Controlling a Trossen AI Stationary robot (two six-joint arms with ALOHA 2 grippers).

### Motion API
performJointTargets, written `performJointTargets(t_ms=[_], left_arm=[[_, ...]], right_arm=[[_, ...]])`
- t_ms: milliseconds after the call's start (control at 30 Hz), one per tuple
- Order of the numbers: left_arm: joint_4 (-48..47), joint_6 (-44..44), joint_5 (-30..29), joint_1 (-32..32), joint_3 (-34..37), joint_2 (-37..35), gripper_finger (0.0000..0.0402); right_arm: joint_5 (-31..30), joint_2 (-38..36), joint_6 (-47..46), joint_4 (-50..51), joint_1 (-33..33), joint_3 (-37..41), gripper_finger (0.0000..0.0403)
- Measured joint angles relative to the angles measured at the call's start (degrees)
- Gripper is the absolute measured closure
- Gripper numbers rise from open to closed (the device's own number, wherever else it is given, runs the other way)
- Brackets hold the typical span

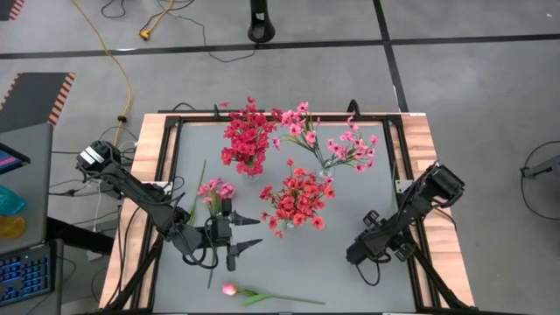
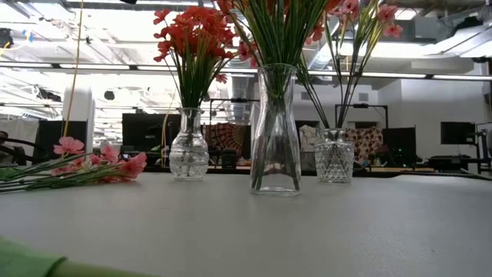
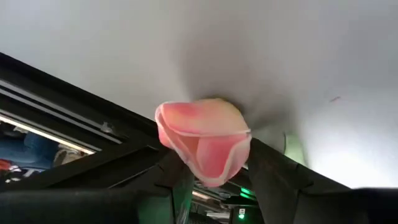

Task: Sort flowers into vase by color
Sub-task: Move the pink flowers onto the bottom center table

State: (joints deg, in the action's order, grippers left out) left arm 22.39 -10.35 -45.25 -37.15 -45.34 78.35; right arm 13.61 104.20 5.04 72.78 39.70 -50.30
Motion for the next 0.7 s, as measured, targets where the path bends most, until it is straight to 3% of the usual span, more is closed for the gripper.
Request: performJointTargets(t_ms=[200,400,700], left_arm=[[0.0,0.0,-0.02,-0.02,0.0,0.0,0.0181],[0.11,0.0,-0.04,-0.01,0.0,0.0,0.0181],[1.58,0.01,-0.09,-0.01,0.0,0.0,0.0181]], right_arm=[[0.04,-0.02,-0.02,-0.18,0.03,-0.04,0.0246],[0.03,-0.02,-0.02,-0.21,0.03,-0.86,0.0289],[0.04,-0.02,-0.94,-0.71,-0.74,-9.8,0.0334]])
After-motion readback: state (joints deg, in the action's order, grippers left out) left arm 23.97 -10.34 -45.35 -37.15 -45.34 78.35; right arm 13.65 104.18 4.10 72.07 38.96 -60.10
